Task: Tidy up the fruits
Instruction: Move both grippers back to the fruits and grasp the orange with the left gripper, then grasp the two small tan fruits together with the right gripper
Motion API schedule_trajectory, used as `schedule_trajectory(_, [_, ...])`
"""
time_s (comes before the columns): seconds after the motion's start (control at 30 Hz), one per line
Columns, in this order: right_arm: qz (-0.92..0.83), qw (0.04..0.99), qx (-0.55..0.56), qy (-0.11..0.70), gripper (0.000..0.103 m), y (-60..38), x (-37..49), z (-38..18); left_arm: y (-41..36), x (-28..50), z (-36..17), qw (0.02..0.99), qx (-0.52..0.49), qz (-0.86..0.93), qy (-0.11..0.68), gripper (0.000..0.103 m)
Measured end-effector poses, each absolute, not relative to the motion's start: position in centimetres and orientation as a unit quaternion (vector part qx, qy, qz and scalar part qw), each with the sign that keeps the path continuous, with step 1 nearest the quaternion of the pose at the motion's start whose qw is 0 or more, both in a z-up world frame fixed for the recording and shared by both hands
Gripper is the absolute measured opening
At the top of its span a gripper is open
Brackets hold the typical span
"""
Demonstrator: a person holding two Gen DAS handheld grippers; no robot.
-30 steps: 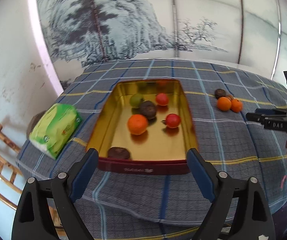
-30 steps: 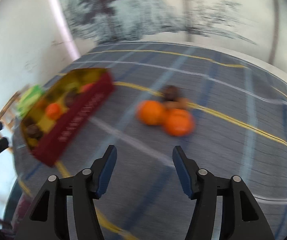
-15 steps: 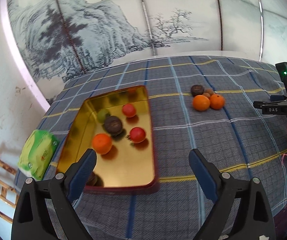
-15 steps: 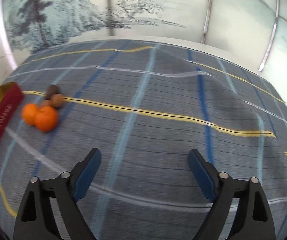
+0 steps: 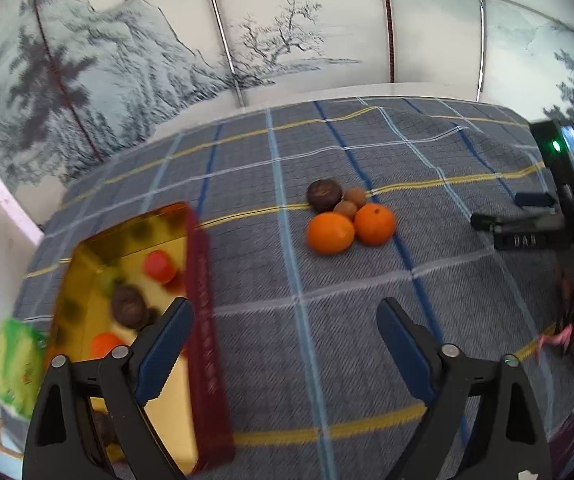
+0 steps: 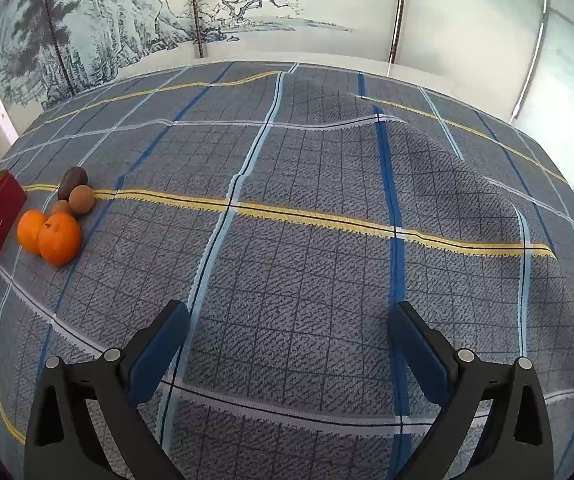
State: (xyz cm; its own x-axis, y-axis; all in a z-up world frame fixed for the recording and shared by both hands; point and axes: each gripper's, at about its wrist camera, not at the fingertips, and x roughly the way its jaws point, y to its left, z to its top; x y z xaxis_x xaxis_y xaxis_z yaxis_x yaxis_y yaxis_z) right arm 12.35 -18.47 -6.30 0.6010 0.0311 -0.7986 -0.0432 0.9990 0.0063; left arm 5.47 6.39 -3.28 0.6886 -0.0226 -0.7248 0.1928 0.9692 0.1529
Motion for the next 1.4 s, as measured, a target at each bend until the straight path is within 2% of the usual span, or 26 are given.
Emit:
schedule_trajectory(0.13, [0.035, 0.897, -0.008, 0.441, 0.102, -18.1, 12.3, -6.2, 6.6, 9.4, -4.0, 0.905, 0.069, -0.072, 0.413, 0.073])
schedule_trajectory(0.2, [0.05, 0.898, -0.007, 0.437, 0.102, -18.0, 12.2, -6.2, 6.5, 11.3, -4.6, 0.898, 0.053, -0.081, 0.429, 0.061])
schedule_trajectory(0.27, [0.059, 0.898, -0.005, 0.435, 0.102, -17.8, 12.2, -6.2, 6.5, 13.0, -5.1, 0.89, 0.03, -0.089, 0.447, 0.057])
schedule_trajectory(0.4, [0.067, 0.899, 0.002, 0.433, 0.102, -17.9, 12.1, -6.1, 6.8, 15.2, -5.8, 0.88, -0.035, -0.093, 0.465, 0.057])
schedule_trajectory(0.53, [0.075, 0.899, 0.004, 0.432, 0.102, -17.9, 12.1, -6.1, 6.0, 16.3, -6.3, 0.877, -0.048, -0.09, 0.469, 0.055])
schedule_trajectory(0.63, [0.081, 0.899, 0.007, 0.43, 0.102, -17.9, 12.1, -6.1, 5.4, 16.8, -7.1, 0.873, -0.042, -0.092, 0.477, 0.045])
schedule_trajectory(0.67, [0.082, 0.899, 0.008, 0.43, 0.102, -17.9, 12.1, -6.1, 5.4, 16.9, -7.5, 0.871, -0.05, -0.091, 0.481, 0.038])
schedule_trajectory(1.13, [0.1, 0.9, 0.03, 0.423, 0.102, -18.5, 12.0, -5.9, 6.7, 12.7, -8.0, 0.881, -0.071, -0.069, 0.463, 0.037])
schedule_trajectory(1.33, [0.192, 0.888, 0.042, 0.415, 0.087, -16.4, 12.9, -4.2, 7.0, 10.6, -7.3, 0.884, -0.062, -0.073, 0.457, 0.037])
schedule_trajectory(1.4, [0.236, 0.877, 0.046, 0.416, 0.087, -14.5, 13.9, -3.2, 7.1, 10.0, -7.1, 0.885, -0.058, -0.074, 0.455, 0.037])
